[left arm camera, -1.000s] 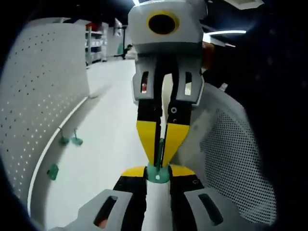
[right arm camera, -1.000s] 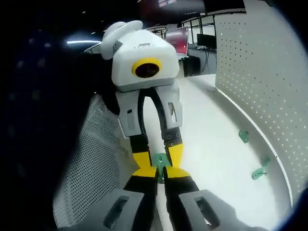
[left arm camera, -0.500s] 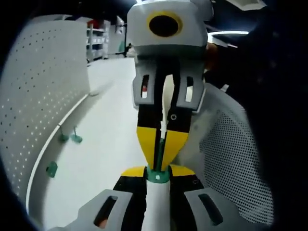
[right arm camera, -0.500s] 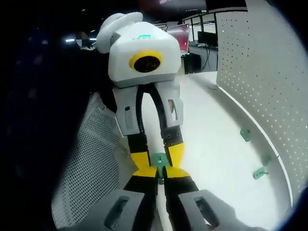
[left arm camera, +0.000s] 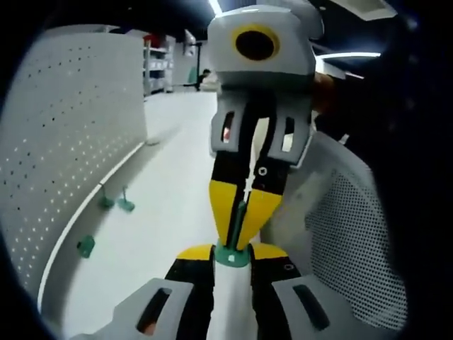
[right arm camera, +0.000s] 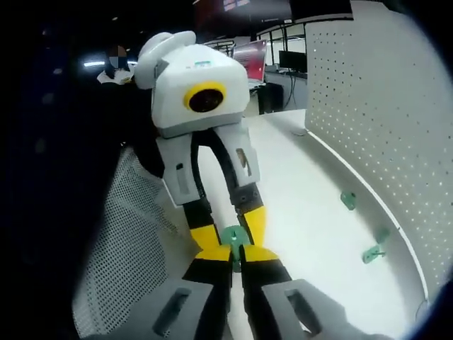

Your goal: Insert the hook assembly into the mounting plate slot until the hook locks in place.

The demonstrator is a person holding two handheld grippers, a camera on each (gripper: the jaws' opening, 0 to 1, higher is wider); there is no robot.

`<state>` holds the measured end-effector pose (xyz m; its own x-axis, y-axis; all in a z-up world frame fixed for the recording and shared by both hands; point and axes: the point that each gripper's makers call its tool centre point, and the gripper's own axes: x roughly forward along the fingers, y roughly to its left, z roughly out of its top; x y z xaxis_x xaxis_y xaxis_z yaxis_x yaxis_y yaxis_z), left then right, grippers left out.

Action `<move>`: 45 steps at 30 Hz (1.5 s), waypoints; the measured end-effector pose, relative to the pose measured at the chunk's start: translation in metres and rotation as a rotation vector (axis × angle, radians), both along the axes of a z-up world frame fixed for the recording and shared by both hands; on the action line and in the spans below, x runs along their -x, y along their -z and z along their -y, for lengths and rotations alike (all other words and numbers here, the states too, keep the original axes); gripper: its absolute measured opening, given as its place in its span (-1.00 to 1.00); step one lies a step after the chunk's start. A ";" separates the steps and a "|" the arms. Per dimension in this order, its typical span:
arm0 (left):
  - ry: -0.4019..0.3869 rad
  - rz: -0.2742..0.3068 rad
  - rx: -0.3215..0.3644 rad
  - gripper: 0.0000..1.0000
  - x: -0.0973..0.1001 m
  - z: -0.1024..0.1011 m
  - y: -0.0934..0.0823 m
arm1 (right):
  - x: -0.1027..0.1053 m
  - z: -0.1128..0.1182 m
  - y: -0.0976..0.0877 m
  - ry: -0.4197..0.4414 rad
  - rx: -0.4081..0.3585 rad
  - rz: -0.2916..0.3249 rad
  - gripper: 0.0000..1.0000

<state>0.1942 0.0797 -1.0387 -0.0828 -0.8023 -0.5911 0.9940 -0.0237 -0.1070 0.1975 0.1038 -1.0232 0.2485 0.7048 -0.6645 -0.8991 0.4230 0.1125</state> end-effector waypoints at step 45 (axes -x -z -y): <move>-0.659 0.256 0.358 -0.29 -0.118 -0.037 -0.084 | -0.103 0.079 -0.098 0.588 -0.192 0.414 -0.98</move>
<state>0.3127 0.1162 -0.9543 0.5790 -0.7840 -0.2240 0.8081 0.5883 0.0298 0.3009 0.0251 -0.9252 0.8240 0.4724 -0.3129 -0.5149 0.8547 -0.0656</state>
